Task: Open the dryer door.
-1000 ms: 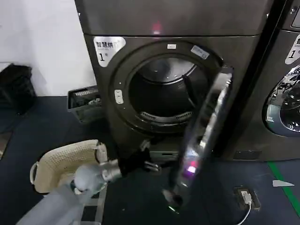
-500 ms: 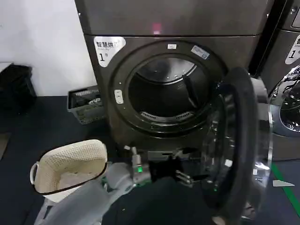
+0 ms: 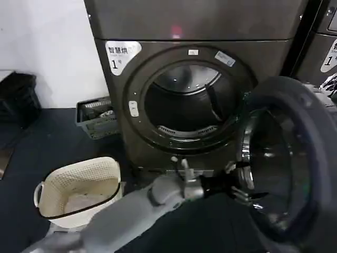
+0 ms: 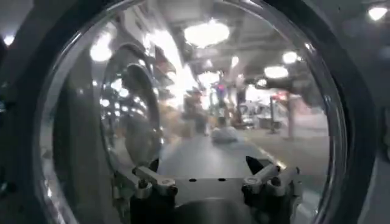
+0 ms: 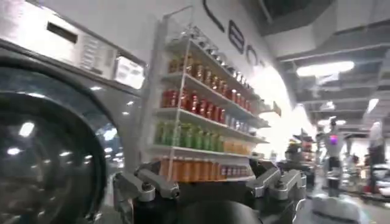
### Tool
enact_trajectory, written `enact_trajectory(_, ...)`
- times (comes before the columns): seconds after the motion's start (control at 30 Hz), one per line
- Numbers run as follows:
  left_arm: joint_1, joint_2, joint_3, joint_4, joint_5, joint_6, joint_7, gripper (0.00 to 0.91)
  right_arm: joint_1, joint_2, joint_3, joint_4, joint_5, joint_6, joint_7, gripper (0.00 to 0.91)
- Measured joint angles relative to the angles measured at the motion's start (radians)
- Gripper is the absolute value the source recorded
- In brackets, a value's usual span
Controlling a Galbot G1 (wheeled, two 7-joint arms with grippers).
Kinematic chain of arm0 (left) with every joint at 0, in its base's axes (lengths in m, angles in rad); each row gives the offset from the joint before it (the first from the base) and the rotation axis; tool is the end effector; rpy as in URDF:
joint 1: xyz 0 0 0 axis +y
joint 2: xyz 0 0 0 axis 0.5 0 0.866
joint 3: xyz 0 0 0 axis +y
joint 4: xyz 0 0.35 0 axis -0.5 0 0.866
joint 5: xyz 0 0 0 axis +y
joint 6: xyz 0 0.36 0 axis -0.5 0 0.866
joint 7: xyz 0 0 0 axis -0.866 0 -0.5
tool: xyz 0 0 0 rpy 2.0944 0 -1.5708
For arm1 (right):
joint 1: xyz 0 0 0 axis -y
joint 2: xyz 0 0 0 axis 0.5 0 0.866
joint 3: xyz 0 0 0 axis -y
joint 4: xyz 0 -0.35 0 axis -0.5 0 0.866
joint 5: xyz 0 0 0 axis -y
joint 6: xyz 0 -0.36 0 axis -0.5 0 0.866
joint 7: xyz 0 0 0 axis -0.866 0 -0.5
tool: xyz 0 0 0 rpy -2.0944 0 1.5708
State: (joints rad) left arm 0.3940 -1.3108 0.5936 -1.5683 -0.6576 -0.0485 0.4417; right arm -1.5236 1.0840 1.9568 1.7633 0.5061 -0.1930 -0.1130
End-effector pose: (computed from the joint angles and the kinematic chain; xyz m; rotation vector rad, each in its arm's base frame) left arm 0.3819 -0.2225 -0.2395 2.0482 2.2028 -0.0101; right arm 0.0042 -0.4409 -0.0975 1.4165 2.5455 -0.4065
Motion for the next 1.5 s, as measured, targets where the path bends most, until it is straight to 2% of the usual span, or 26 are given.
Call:
enact_trajectory(0.37, -0.056, -0.172, 0.047, 0.133, -0.010, 0.016, -0.030, 0.907, -0.046, -0.003, 0.124, 0.008, -0.011, -0.015, 0.000, 0.907)
enact_trajectory(0.7, -0.094, -0.299, 0.097, 0.251, 0.059, -0.008, -0.129, 0.907, -0.055, 0.001, 0.155, 0.027, -0.008, -0.013, -0.003, 0.907)
enact_trajectory(1.0, -0.114, -0.298, 0.103, 0.337, 0.160, -0.043, -0.242, 0.907, -0.073, -0.010, 0.184, 0.004, -0.004, -0.005, -0.008, 0.907)
enact_trajectory(1.33, -0.151, -0.298, 0.074, 0.442, 0.160, -0.052, -0.262, 0.907, -0.072, -0.021, 0.183, -0.002, -0.003, -0.003, -0.008, 0.907)
enact_trajectory(1.5, -0.147, -0.298, 0.071, 0.445, 0.154, -0.052, -0.261, 0.907, -0.072, -0.020, 0.179, -0.005, -0.003, 0.002, -0.010, 0.907)
